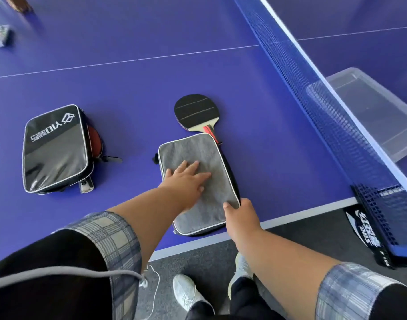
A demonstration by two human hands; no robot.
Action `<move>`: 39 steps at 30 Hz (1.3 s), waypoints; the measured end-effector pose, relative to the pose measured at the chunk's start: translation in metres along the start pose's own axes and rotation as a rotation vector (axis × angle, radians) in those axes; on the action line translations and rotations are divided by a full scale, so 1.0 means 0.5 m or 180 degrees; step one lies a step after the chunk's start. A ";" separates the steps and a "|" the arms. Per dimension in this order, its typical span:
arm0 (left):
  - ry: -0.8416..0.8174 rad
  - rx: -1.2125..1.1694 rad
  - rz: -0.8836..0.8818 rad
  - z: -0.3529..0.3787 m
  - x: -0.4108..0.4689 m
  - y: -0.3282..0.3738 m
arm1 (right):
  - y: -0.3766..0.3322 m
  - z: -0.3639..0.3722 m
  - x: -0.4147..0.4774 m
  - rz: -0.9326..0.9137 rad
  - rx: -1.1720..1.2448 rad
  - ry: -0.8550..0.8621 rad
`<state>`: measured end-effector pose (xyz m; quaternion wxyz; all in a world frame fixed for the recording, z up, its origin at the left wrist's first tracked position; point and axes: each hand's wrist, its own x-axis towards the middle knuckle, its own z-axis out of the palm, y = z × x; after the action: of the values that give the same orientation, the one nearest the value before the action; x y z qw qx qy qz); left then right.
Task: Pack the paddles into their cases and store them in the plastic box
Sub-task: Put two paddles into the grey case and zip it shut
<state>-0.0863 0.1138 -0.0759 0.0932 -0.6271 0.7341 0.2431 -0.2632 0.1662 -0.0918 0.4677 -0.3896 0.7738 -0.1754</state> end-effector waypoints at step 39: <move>0.0743 0.0581 -0.0656 0.051 0.001 0.056 | -0.092 -0.121 0.218 -0.1004 -0.0184 -0.0283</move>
<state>-0.1176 0.1281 -0.0912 0.0884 -0.7119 0.6908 0.0902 -0.3232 0.0475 -0.0963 0.4568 -0.5269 0.6862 -0.2069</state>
